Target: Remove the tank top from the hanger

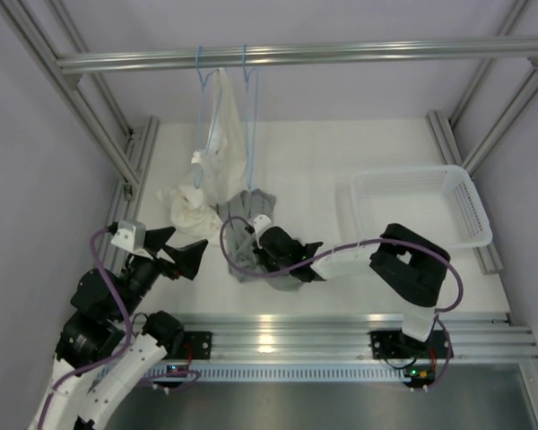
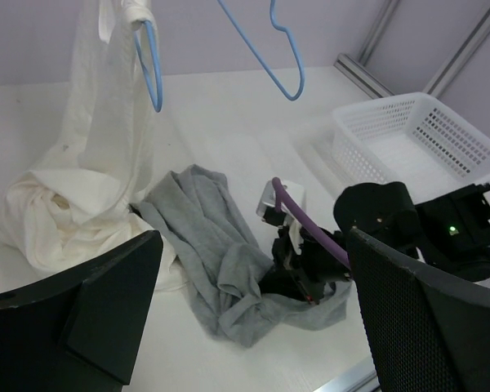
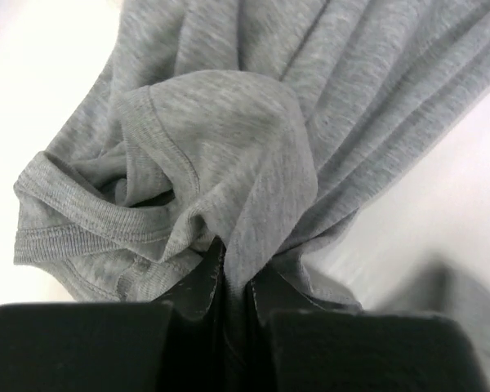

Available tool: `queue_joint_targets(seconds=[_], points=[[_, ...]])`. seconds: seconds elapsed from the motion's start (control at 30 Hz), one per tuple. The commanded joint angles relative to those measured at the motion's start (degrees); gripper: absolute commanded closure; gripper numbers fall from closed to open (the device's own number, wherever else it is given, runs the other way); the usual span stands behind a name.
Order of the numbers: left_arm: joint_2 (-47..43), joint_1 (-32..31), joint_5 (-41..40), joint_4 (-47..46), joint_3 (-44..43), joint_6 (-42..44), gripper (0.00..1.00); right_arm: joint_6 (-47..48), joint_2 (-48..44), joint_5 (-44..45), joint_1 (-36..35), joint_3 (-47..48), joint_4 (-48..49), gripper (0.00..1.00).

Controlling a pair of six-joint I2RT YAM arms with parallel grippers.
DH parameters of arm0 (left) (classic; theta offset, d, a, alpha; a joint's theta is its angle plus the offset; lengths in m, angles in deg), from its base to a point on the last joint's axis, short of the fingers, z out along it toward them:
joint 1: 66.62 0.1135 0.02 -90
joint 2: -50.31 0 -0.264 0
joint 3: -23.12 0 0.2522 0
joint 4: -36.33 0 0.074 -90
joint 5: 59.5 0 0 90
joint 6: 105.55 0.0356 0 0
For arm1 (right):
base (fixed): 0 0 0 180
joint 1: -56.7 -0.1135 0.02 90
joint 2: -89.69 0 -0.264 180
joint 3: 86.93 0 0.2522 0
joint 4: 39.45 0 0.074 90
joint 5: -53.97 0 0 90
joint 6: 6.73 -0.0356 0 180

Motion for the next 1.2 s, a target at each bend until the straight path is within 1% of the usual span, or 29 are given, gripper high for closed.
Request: queue_joint_targets(seconds=[0.0,0.03,0.1,0.13,0.2,0.23,0.33,0.37,0.43,0.47,0.6,0.73,0.8,0.83,0.93,1.0,1.07,1.1,1.13,1.17], points=[[-0.62,0.17,0.65,-3.25,0.10,0.66,0.01,-6.28,-6.14,3.49,-1.69,-7.35,-4.75,1.00],[-0.62,0.08,0.65,-3.34,0.01,0.66,0.01,-6.99,-10.78,3.84,-1.61,-9.19,-4.49,1.00],[-0.71,0.08,0.56,-3.34,0.01,0.66,0.01,-6.99,-15.81,4.02,-1.69,-10.34,-4.92,1.00],[-0.63,0.17,0.47,-3.25,0.10,0.66,0.01,-7.17,-21.14,4.37,-1.69,-11.04,-5.18,1.00],[-0.89,0.08,0.30,-3.25,0.10,0.66,0.01,-6.91,-26.62,4.64,-1.69,-11.49,-5.80,1.00],[-1.06,0.17,0.21,-3.25,0.10,0.66,0.01,-6.64,-31.69,5.33,-1.69,-11.66,-5.98,1.00],[-1.94,0.17,-0.67,-3.25,0.19,0.57,0.01,-4.81,-39.53,7.61,-1.61,-10.44,-8.25,1.00],[-2.29,0.17,-1.28,-3.25,0.27,0.57,0.01,-4.10,-40.87,8.15,-1.61,-9.48,-9.39,1.00],[-2.91,0.17,-2.07,-3.25,0.27,0.40,0.01,-2.69,-44.29,10.68,-1.52,-6.33,-14.84,1.00],[-3.34,0.17,-3.47,-3.25,0.27,0.22,0.01,-2.42,-45.27,11.83,-1.43,-5.09,-18.25,1.00],[-5.19,0.08,-6.55,-3.25,0.62,-0.13,0.01,-1.81,-49.75,17.46,0.15,-0.60,-23.46,1.00],[-6.34,0.17,-7.70,-3.25,0.63,-0.39,0.01,3.63,-52.39,20.45,3.48,7.13,-28.64,1.00],[-6.69,0.17,-7.96,-3.08,0.71,-0.39,0.01,5.13,-52.84,20.63,4.19,10.38,-30.23,1.00],[-6.78,0.17,-8.22,-3.07,0.71,-0.48,0.01,6.70,-53.10,21.85,4.28,13.53,-31.02,1.00],[-7.39,0.08,-8.93,-3.07,0.71,-0.48,0.01,9.34,-53.97,25.98,4.46,18.72,-33.92,1.00],[-7.92,0.17,-9.28,-3.07,0.71,-0.48,0.01,10.23,-54.51,26.95,4.37,20.58,-35.24,1.00],[-8.01,0.17,-9.72,-2.99,0.80,-0.39,0.01,11.63,-54.51,29.58,4.46,23.83,-37.34,1.00],[-8.18,0.17,-9.81,-2.99,0.80,-0.39,0.01,13.90,-54.25,30.99,4.54,25.58,-37.96,1.00],[-8.18,0.17,-9.81,-2.99,0.80,-0.39,0.01,14.53,-53.72,33.87,5.33,26.38,-38.49,1.00],[-8.18,0.17,-9.81,-3.07,0.89,-0.39,0.01,15.15,-53.46,34.51,6.21,27.26,-39.63,1.00]])
